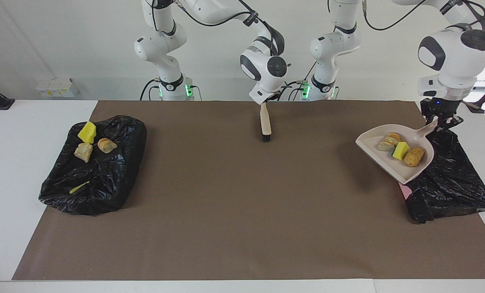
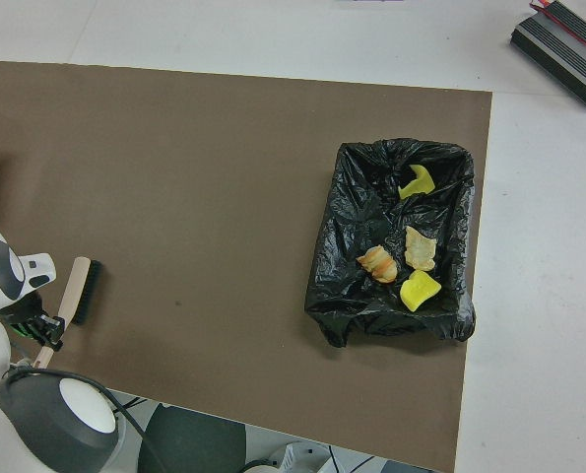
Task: Sweep and dump trash in bin
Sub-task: 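Carry the loaded dustpan with the left gripper toward the nearer trash bag, then tip the dustpan over the trash bag with the left gripper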
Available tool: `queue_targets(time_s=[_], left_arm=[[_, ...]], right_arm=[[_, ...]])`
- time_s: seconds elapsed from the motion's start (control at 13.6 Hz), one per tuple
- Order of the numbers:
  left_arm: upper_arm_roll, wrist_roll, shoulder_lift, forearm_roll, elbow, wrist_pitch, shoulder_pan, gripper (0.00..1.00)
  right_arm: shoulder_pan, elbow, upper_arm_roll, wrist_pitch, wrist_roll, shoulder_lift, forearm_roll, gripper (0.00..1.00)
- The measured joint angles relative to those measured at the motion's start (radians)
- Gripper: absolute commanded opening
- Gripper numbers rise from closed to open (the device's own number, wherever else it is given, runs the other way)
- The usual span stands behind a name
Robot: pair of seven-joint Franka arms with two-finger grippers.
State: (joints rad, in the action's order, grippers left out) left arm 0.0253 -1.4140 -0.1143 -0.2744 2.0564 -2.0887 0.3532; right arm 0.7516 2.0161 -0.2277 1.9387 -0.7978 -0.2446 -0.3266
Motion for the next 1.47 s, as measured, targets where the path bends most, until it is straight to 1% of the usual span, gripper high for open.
queue_targets(time_s=[0.07,0.15,0.29,0.44,0.59,0.81,0.95,1.1,1.25,1.47], left_arm=[[0.000,-0.039,0.023,0.000,-0.039,-0.002,0.030,0.00],[0.001,-0.074,0.050,-0.001,-0.084,-0.006,0.057,0.00],[0.000,-0.115,0.095,-0.018,-0.146,-0.026,0.082,0.00],[0.001,-0.120,0.122,-0.109,-0.173,-0.074,0.085,0.00],[-0.003,-0.119,0.143,-0.198,-0.203,-0.107,0.088,0.00],[-0.008,-0.120,0.193,-0.290,-0.268,-0.131,0.105,0.00],[-0.008,-0.113,0.215,-0.405,-0.284,-0.159,0.109,0.00],[-0.004,-0.089,0.218,-0.523,-0.285,-0.161,0.109,0.00],[0.002,-0.047,0.218,-0.630,-0.288,-0.161,0.103,0.00],[0.008,0.005,0.211,-0.761,-0.292,-0.160,0.091,0.00]], right_arm=[[0.002,0.001,0.000,0.014,0.000,-0.002,0.000,0.00],[0.002,0.001,0.001,0.015,0.000,-0.002,0.000,0.99],[0.001,0.000,0.003,0.015,0.000,-0.002,0.000,1.00],[-0.008,-0.019,0.006,-0.005,0.000,0.006,0.000,1.00],[-0.029,-0.067,0.009,-0.057,0.000,0.021,0.000,1.00],[-0.078,-0.134,0.014,-0.124,0.000,0.056,0.012,1.00],[-0.145,-0.153,0.015,-0.165,0.008,0.109,0.022,1.00],[-0.223,-0.160,0.017,-0.210,0.072,0.172,0.057,1.00],[-0.288,-0.163,0.018,-0.252,0.137,0.216,0.121,1.00],[-0.398,-0.171,0.019,-0.259,0.205,0.267,0.229,1.00]])
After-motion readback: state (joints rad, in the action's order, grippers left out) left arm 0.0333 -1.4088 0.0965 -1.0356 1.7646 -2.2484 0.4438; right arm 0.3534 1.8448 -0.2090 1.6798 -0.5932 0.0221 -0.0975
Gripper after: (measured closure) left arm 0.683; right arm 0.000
